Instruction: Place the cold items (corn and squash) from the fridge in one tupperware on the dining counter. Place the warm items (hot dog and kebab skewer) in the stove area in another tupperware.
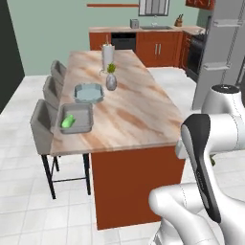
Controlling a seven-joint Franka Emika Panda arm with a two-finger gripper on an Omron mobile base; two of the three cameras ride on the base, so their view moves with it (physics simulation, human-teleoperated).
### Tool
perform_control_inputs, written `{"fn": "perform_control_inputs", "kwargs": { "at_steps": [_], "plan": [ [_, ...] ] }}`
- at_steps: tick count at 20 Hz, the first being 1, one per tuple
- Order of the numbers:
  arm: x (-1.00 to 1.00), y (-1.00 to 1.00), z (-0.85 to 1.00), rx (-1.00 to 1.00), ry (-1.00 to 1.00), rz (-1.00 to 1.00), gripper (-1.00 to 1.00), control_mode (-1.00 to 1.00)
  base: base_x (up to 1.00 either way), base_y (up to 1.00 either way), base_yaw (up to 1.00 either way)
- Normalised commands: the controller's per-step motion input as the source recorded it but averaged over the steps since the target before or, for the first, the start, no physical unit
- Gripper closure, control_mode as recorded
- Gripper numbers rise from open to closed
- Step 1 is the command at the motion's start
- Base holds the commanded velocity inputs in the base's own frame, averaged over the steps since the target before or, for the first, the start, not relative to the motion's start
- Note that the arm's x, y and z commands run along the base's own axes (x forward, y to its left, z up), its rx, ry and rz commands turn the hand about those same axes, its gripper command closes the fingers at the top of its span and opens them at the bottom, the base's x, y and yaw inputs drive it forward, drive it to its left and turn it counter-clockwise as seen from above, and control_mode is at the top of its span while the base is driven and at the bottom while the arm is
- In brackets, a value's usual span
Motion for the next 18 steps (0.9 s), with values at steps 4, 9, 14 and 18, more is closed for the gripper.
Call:
{"fn": "perform_control_inputs", "kwargs": {
  "at_steps": [4, 9, 14, 18],
  "plan": [
    [0.00, 0.00, 0.00, 0.00, 0.00, 0.00, 1.00, 1.00, -0.01, 1.00, -0.19],
    [0.00, 0.00, 0.00, 0.00, 0.00, 0.00, 1.00, 1.00, -0.03, 1.00, -0.24],
    [0.00, 0.00, 0.00, 0.00, 0.00, 0.00, 1.00, 1.00, 0.00, 1.00, -0.38],
    [0.00, 0.00, 0.00, 0.00, 0.00, 0.00, 1.00, 1.00, 0.06, 1.00, -0.52]
  ]
}}
